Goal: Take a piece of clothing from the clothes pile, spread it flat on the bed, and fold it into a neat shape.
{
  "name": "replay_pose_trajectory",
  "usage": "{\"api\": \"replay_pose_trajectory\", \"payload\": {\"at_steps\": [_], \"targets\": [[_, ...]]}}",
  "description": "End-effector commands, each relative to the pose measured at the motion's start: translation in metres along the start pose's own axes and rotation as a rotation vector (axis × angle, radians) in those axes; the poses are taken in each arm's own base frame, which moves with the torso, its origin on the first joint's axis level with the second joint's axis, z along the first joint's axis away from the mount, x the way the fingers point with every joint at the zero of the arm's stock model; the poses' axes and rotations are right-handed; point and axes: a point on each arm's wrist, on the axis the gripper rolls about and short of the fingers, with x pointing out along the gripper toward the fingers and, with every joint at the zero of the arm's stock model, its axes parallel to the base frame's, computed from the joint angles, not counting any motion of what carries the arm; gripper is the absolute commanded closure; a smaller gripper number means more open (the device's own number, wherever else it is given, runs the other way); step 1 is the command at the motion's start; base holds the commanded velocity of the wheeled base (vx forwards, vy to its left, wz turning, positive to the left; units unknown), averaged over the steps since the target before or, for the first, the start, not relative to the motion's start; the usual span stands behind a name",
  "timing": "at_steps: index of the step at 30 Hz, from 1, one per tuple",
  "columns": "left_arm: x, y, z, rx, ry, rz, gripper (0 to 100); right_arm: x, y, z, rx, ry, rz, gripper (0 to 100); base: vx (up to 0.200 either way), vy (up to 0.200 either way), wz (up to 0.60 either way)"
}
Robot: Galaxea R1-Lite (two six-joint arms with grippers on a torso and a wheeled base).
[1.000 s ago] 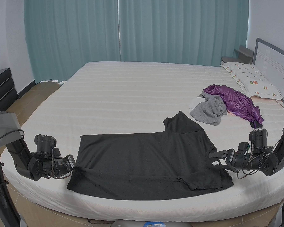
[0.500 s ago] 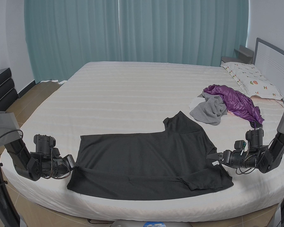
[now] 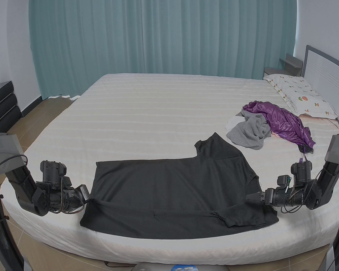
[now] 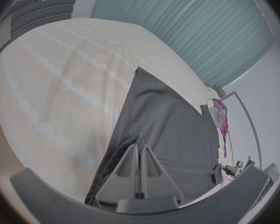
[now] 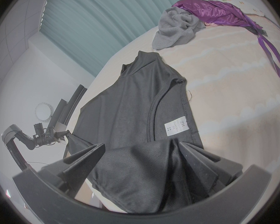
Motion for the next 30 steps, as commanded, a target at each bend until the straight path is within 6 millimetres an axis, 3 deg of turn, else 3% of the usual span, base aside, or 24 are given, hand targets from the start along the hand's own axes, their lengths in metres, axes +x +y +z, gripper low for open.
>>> {"api": "replay_pose_trajectory", "payload": {"at_steps": [1, 8, 19, 20, 30], "targets": [[0.001, 0.0, -0.001, -0.001, 0.004, 0.001, 100, 0.01, -0.008, -0.008, 0.006, 0.026, -0.006, 0, 0.0, 0.0, 0.0], [0.001, 0.0, -0.001, -0.001, 0.004, 0.001, 100, 0.005, -0.012, 0.002, -0.013, -0.067, 0.003, 0, 0.0, 0.0, 0.0], [0.001, 0.0, 0.0, -0.001, 0.004, 0.001, 100, 0.011, -0.02, -0.012, 0.007, -0.014, -0.011, 0, 0.0, 0.0, 0.0], [0.001, 0.0, 0.0, -0.001, 0.004, 0.001, 100, 0.011, -0.02, -0.012, 0.006, -0.017, -0.011, 100, 0.0, 0.0, 0.0], [0.001, 0.0, 0.0, 0.001, 0.002, 0.001, 100, -0.003, -0.02, -0.012, -0.011, -0.059, 0.009, 100, 0.0, 0.0, 0.0]]}}
